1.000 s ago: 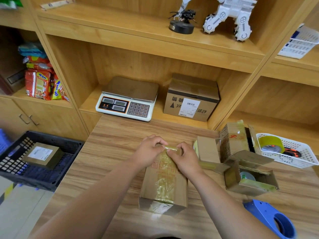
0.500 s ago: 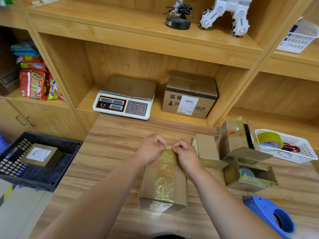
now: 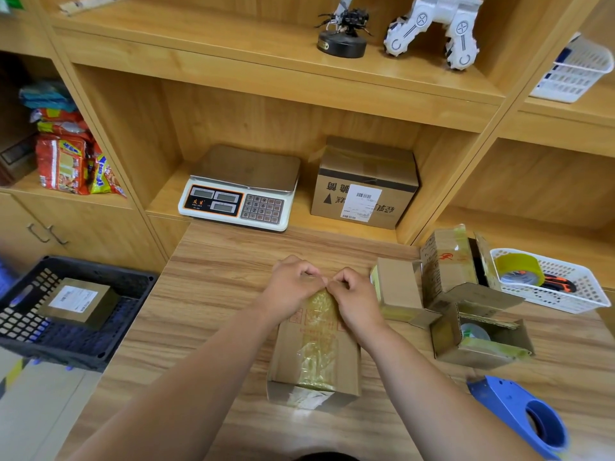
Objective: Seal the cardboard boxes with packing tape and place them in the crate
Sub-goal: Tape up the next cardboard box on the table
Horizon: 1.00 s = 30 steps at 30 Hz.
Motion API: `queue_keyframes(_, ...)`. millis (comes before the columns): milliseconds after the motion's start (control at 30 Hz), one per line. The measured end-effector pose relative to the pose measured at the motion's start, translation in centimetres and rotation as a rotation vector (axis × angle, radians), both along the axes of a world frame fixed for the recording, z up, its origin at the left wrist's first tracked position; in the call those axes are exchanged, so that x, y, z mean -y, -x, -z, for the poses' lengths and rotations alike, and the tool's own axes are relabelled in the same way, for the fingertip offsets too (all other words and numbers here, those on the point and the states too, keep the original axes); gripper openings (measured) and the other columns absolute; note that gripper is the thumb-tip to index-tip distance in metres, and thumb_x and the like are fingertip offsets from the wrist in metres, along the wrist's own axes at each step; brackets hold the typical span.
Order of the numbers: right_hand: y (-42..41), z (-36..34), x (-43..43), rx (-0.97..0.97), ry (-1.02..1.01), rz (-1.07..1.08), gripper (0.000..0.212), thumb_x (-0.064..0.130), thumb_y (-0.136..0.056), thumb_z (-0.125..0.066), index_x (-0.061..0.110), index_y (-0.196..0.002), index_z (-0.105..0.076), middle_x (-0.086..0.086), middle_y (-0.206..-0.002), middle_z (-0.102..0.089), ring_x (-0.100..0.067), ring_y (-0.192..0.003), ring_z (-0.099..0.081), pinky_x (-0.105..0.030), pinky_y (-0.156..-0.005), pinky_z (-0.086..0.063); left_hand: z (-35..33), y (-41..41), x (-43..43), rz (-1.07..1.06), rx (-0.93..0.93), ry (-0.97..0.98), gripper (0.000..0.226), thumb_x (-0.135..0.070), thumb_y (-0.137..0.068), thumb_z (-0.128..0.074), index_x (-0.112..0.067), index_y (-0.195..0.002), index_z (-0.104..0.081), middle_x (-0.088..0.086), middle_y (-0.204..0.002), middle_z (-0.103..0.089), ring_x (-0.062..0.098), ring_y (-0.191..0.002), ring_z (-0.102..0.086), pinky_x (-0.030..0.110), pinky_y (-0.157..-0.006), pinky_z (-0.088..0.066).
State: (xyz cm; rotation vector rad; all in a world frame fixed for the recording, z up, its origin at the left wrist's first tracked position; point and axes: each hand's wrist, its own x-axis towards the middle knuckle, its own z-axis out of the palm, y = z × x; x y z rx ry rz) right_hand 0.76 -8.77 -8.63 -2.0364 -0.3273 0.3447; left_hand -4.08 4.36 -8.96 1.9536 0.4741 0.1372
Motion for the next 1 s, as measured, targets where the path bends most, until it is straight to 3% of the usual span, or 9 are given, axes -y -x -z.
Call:
queue_keyframes(100, 0.0, 0.1, 0.0, -0.079, -0.043, 0.04, 0.023, 0.015, -0.087, -0.057, 0.018, -0.065, -0.058, 0.013, -0.045, -0.049, -0.01, -0.044, -0.045, -0.022, -0.037, -0.036, 0.1, -0.1, 0.0, 0.004, 0.011, -0.028, 0.009, -0.025, -0.081, -0.069, -0.027, -0.072, -0.069, -0.007, -0.088, -0.054, 0.02, -0.108, -0.048, 0.037, -0.097, -0.039)
queue_keyframes(200, -0.1, 0.3, 0.0, -0.092, -0.052, 0.073, 0.028, 0.015, -0.089, -0.054, 0.021, -0.062, -0.059, 0.012, -0.046, -0.05, -0.012, -0.044, -0.046, -0.022, -0.034, -0.035, -0.1, -0.2, 0.1, 0.013, 0.006, -0.02, 0.012, -0.016, -0.083, -0.065, -0.02, -0.072, -0.068, -0.005, -0.086, -0.055, 0.023, -0.107, -0.049, 0.038, -0.097, -0.04)
queue_keyframes(367, -0.3, 0.1, 0.7, -0.031, -0.039, 0.001, 0.031, 0.012, -0.094, -0.05, 0.024, -0.067, -0.06, 0.015, -0.064, -0.059, 0.001, -0.061, -0.05, -0.019, -0.058, -0.04, -0.2, -0.4, 0.0, 0.014, -0.034, -0.029, 0.016, -0.012, -0.09, -0.058, -0.007, -0.077, -0.066, 0.007, -0.092, -0.055, 0.027, -0.104, -0.051, 0.031, -0.091, -0.04)
queue_keyframes(467, -0.3, -0.1, 1.1, 0.101, 0.108, -0.166, 0.024, 0.013, -0.096, -0.047, 0.024, -0.076, -0.055, 0.009, -0.082, -0.057, -0.008, -0.08, -0.052, -0.019, -0.067, -0.039, -0.3, -0.3, 0.1, 0.014, -0.038, -0.021, 0.017, -0.014, -0.091, -0.057, -0.005, -0.08, -0.065, 0.004, -0.092, -0.052, 0.026, -0.105, -0.05, 0.032, -0.09, -0.038)
queue_keyframes(533, -0.2, 0.0, 1.5, 0.198, 0.254, -0.253, 0.011, 0.017, -0.095, -0.049, 0.023, -0.096, -0.058, 0.007, -0.101, -0.056, -0.015, -0.102, -0.047, -0.025, -0.085, -0.036, -0.3, -0.2, 0.2, 0.005, -0.035, -0.006, 0.015, -0.014, -0.092, -0.056, -0.012, -0.078, -0.062, 0.0, -0.091, -0.05, 0.026, -0.108, -0.048, 0.035, -0.094, -0.038)
queue_keyframes(633, 0.5, 0.0, 2.6, 0.236, 0.351, -0.35, 0.046, 0.025, -0.094, -0.054, 0.015, -0.138, -0.044, -0.002, -0.138, -0.042, -0.019, -0.13, -0.029, -0.026, -0.106, -0.021, -0.3, 0.0, 0.2, -0.004, -0.021, 0.006, 0.018, -0.015, -0.092, -0.056, -0.017, -0.074, -0.06, -0.002, -0.089, -0.049, 0.028, -0.109, -0.048, 0.038, -0.096, -0.038)
queue_keyframes(733, 1.5, -0.5, 3.7, 0.305, 0.395, -0.424, 0.07, 0.035, -0.093, -0.056, 0.017, -0.15, -0.019, 0.0, -0.157, -0.013, -0.015, -0.143, -0.006, -0.025, -0.114, -0.003, -0.3, 0.1, 0.3, -0.007, -0.015, 0.015, 0.022, -0.016, -0.092, -0.057, -0.021, -0.071, -0.059, -0.004, -0.086, -0.048, 0.028, -0.108, -0.048, 0.037, -0.095, -0.038)
queue_keyframes(900, 3.8, -1.1, 4.5, 0.367, 0.569, -0.615, 0.113, 0.068, -0.075, -0.058, 0.025, -0.149, 0.015, 0.012, -0.152, 0.03, -0.003, -0.133, 0.037, -0.035, -0.115, 0.015, -0.1, 0.0, 0.2, -0.018, 0.003, 0.006, 0.025, -0.013, -0.091, -0.058, -0.022, -0.068, -0.058, -0.003, -0.085, -0.049, 0.028, -0.106, -0.05, 0.032, -0.09, -0.037)
queue_keyframes(1000, 4.8, -1.1, 4.0, 0.359, 0.625, -0.585, 0.132, 0.082, -0.056, -0.056, 0.023, -0.149, 0.018, 0.011, -0.149, 0.035, -0.004, -0.131, 0.042, -0.036, -0.114, 0.017, -0.1, -0.1, 0.2, -0.018, 0.002, 0.001, 0.025, -0.014, -0.091, -0.058, -0.022, -0.067, -0.058, -0.007, -0.082, -0.048, 0.027, -0.105, -0.05, 0.029, -0.086, -0.036)
